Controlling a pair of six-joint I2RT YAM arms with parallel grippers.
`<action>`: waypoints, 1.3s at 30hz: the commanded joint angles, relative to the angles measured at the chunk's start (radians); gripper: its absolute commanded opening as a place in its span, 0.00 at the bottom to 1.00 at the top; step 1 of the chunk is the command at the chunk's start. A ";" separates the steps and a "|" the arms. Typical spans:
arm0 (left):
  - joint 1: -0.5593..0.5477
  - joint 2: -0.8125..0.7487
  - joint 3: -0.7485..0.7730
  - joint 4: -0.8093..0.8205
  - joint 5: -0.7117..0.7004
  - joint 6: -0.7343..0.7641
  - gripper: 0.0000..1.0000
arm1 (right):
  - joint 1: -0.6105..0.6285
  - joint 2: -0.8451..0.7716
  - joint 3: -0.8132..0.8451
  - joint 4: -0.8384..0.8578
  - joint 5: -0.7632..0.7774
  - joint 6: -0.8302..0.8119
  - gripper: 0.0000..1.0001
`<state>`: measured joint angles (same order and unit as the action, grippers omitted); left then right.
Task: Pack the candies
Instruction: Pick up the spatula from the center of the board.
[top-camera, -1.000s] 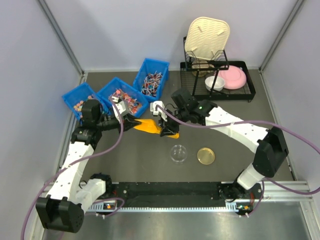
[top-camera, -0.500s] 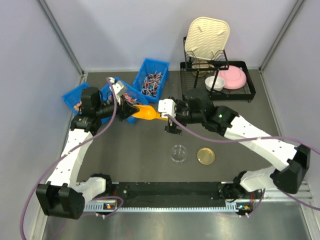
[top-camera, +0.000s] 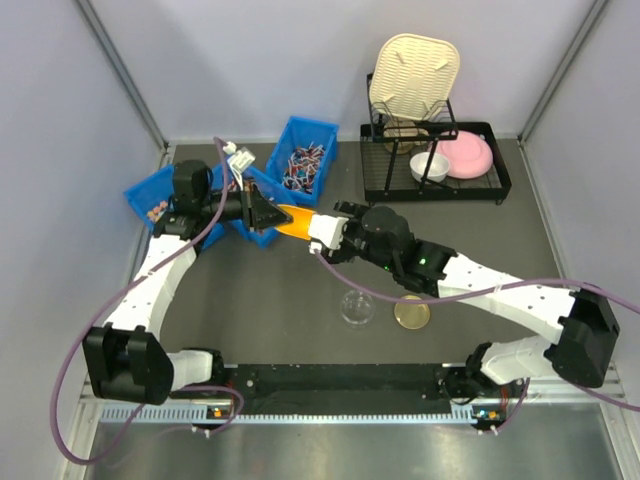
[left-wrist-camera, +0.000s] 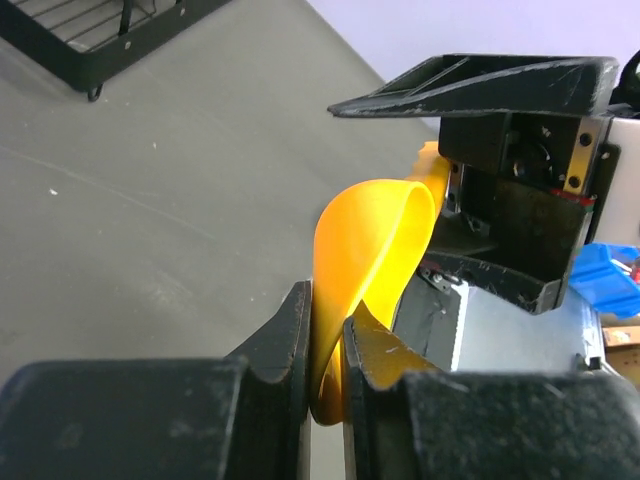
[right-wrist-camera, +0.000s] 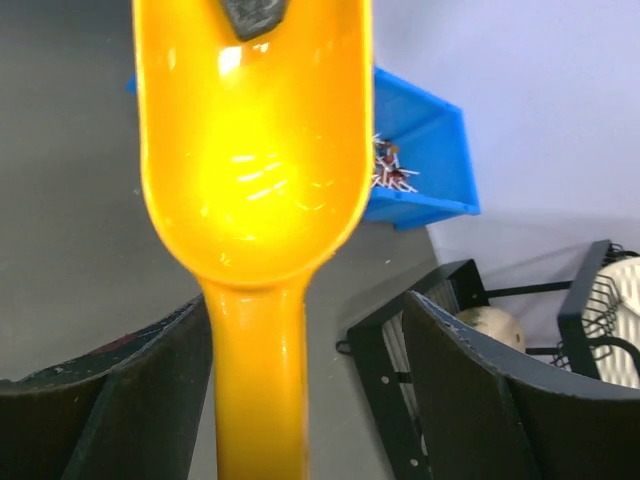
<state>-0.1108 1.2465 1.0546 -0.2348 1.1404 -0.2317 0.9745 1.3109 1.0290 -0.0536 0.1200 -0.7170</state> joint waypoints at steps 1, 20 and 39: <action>0.000 -0.039 -0.054 0.247 0.211 -0.214 0.00 | 0.004 -0.039 -0.033 0.147 0.049 -0.025 0.69; 0.002 0.001 -0.131 0.339 0.199 -0.294 0.00 | 0.016 -0.127 -0.075 0.011 -0.249 0.007 0.51; 0.003 -0.007 -0.186 0.416 0.194 -0.354 0.00 | 0.079 -0.084 -0.070 0.104 -0.141 -0.002 0.54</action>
<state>-0.0998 1.2613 0.8711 0.1062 1.2606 -0.5190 1.0412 1.2484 0.9535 0.0349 -0.0242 -0.7368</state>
